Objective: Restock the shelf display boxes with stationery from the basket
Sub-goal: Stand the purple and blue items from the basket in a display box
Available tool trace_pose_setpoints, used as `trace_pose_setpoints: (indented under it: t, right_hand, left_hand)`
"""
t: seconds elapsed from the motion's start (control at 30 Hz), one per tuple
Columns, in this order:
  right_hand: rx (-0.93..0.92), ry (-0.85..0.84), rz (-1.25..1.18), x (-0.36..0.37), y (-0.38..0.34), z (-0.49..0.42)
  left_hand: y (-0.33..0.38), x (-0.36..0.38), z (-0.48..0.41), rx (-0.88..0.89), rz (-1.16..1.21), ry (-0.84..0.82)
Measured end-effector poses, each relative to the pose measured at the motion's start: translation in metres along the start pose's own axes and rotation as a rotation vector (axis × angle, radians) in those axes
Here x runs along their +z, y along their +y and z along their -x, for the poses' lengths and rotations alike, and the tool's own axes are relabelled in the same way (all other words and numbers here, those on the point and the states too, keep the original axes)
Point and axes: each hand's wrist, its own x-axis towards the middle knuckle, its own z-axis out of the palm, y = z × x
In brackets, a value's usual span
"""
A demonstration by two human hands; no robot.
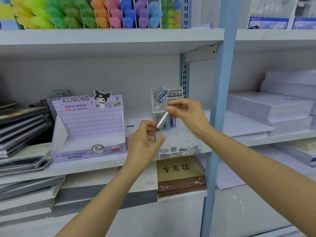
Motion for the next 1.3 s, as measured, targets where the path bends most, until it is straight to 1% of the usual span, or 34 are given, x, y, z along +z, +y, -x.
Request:
trace_pose_setpoints:
  t: [0.07,0.1,0.13,0.2,0.3,0.47,0.63,0.7,0.83,0.93,1.07,1.13,1.2,1.23,1.3]
  right_hand:
    - [-0.061,0.108,0.075,-0.006,0.001,-0.006]
    - [-0.080,0.135,0.118,-0.007,0.003,-0.008]
    - [-0.090,0.142,0.168,-0.007,0.006,-0.010]
    - [-0.087,0.112,0.272,-0.004,0.013,-0.012]
    - [-0.110,0.066,0.405,0.006,0.027,-0.011]
    - [-0.153,-0.007,0.559,0.018,0.042,-0.010]
    - [-0.117,-0.194,0.672,0.013,0.033,-0.021]
    - [-0.086,-0.199,0.690,0.015,0.032,-0.023]
    - [-0.058,-0.133,0.693,0.020,0.036,-0.022]
    - [-0.047,-0.161,0.740,0.023,0.041,-0.018]
    - [-0.079,-0.182,0.829,0.023,0.036,-0.008]
    - [-0.145,-0.120,0.817,0.022,0.028,0.004]
    - [-0.282,-0.062,0.722,0.027,0.019,0.024]
    - [-0.351,-0.064,0.664,0.032,0.015,0.038]
    - [-0.427,-0.149,0.584,0.049,0.013,0.074]
  left_hand:
    - [-0.008,-0.002,0.011,0.166,-0.249,-0.084]
    - [-0.011,-0.002,0.016,0.223,-0.332,-0.138]
    - [-0.015,-0.001,0.019,0.259,-0.385,-0.182]
    - [-0.018,0.000,0.023,0.296,-0.430,-0.213]
    - [-0.017,0.000,0.023,0.305,-0.435,-0.202]
    - [-0.016,0.001,0.023,0.310,-0.458,-0.201]
    - [-0.018,0.001,0.021,0.335,-0.489,-0.189]
    - [-0.018,0.001,0.021,0.338,-0.491,-0.187]
    - [-0.018,0.002,0.022,0.329,-0.489,-0.177]
    - [-0.019,0.004,0.023,0.324,-0.490,-0.167]
    - [-0.018,0.005,0.027,0.328,-0.484,-0.167]
    - [-0.020,0.004,0.037,0.346,-0.469,-0.103]
    - [-0.031,0.005,0.056,0.372,-0.446,0.085]
    - [-0.040,0.006,0.070,0.371,-0.436,0.176]
    - [-0.066,0.010,0.104,0.338,-0.433,0.252]
